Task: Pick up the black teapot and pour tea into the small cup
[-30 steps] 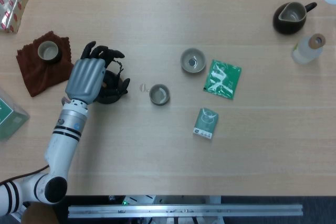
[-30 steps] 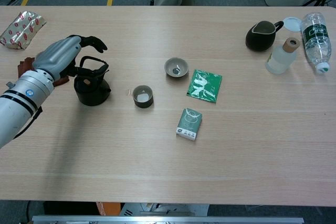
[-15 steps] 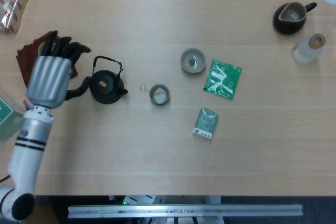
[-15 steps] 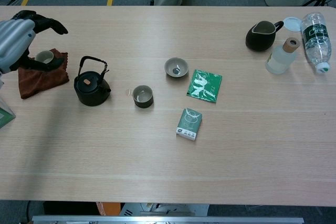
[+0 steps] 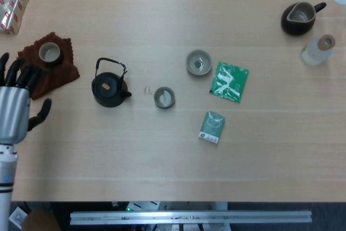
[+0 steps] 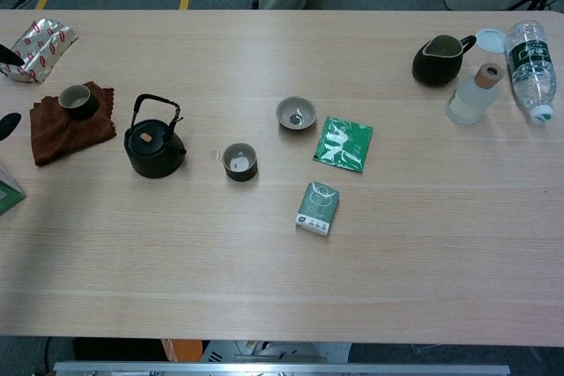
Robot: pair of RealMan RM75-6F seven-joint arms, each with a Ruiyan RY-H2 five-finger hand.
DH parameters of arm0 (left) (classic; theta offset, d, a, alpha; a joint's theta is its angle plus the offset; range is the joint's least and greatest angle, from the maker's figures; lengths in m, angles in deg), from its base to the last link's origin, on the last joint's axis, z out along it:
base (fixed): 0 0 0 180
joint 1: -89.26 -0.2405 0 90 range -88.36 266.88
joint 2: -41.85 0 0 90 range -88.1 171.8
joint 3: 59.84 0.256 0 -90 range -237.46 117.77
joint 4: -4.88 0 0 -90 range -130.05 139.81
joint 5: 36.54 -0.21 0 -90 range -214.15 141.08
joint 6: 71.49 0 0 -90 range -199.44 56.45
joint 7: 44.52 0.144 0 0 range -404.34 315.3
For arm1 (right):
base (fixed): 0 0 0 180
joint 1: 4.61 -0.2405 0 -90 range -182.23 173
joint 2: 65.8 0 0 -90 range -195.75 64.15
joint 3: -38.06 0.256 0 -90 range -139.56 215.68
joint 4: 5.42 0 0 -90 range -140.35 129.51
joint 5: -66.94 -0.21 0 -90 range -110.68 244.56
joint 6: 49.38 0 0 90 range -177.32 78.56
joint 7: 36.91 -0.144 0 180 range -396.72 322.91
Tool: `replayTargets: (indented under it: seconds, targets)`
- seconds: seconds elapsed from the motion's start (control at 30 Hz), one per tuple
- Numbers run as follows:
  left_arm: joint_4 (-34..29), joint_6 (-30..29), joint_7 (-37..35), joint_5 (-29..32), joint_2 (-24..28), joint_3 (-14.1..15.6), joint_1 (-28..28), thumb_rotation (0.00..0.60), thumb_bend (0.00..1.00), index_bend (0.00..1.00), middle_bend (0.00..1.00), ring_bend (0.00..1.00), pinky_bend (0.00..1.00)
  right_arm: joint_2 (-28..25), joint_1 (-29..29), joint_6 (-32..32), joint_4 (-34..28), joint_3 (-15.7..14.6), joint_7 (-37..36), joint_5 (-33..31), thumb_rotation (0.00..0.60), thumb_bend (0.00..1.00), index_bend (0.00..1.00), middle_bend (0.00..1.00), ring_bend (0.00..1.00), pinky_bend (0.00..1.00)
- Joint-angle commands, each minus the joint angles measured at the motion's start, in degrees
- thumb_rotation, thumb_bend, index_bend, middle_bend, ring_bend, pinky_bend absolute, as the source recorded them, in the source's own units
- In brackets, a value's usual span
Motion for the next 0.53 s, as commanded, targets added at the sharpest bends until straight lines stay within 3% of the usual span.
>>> replayTargets:
  seconds: [0.03,0.53]
  targets:
    - [-1.73,-1.08,1.01,-0.85,1.36,0.68,-1.23,0.599,0.3,0.29,0.29,0.15,0.06,0.43,0.4,-0.47,0.48,-0.47,0.35,1.19,0.6,0.19,0.15,0.21,0.11,0.16]
    - [-3.58,-1.25,2.93,-0.98,2.47,0.18,-3.86,0.6,0.3,0.29,0.29,0.15,0.05,0.55,1.07,-2.59,0.21,-0.44,1.33,5.01,0.6,0.18,0.15,0.22,0.12,0.16]
